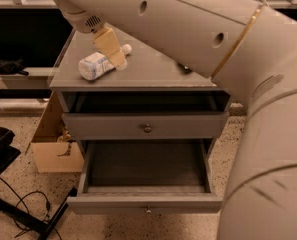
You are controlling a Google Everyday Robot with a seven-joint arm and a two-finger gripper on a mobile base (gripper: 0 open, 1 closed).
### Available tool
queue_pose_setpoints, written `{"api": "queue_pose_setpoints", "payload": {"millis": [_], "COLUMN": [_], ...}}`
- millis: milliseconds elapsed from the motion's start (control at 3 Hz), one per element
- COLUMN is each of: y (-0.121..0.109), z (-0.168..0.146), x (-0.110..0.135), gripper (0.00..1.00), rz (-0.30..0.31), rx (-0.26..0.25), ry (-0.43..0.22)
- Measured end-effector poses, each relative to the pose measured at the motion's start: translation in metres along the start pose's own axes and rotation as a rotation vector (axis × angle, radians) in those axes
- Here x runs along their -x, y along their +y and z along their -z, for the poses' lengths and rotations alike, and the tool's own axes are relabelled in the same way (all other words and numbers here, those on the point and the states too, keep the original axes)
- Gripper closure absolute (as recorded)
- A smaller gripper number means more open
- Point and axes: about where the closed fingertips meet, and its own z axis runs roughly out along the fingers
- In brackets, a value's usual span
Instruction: Place blue plastic bottle into middle drawer
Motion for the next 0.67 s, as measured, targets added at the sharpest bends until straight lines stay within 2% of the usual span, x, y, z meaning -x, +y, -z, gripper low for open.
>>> {"api": "queue_pose_setpoints", "payload": {"millis": [333,667], "y": [-0.008,-0.049], "z": [-0.009,-0.053], "x": [0.001,-0.004], "gripper": [0.0,0.0], "rz": [0.013,0.112], "rx": [-0.015,-0.056], "ry": [-0.012,-0.054]}}
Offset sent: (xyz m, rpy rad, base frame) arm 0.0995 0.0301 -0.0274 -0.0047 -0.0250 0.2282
